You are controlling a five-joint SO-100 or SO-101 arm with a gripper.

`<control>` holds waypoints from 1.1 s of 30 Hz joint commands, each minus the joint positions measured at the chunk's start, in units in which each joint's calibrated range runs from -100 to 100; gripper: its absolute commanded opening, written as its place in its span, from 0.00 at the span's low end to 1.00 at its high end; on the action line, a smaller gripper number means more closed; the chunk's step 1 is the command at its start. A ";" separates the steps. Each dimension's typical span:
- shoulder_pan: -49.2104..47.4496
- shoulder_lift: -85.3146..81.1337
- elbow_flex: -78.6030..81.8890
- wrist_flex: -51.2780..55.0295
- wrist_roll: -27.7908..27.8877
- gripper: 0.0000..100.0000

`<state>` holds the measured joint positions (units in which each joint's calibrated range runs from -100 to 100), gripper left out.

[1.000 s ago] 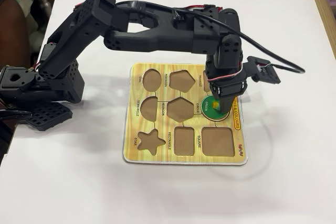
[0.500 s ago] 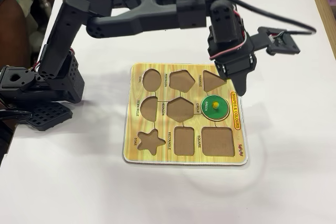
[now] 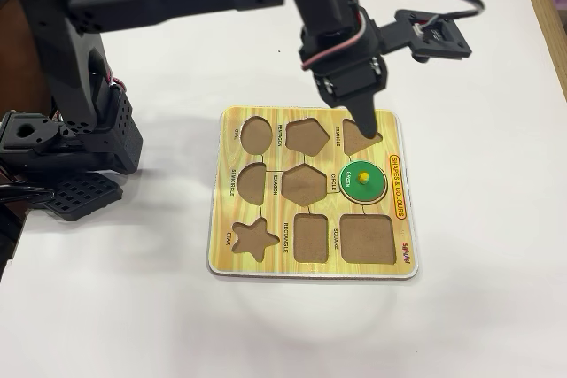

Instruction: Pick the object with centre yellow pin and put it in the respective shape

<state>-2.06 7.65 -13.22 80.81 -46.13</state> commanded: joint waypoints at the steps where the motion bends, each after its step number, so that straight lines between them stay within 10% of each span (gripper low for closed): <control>1: 0.98 -8.15 4.41 -0.77 -4.29 0.15; 33: 3.52 -69.49 61.96 -0.94 -9.05 0.15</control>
<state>0.65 -55.50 44.78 80.63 -55.07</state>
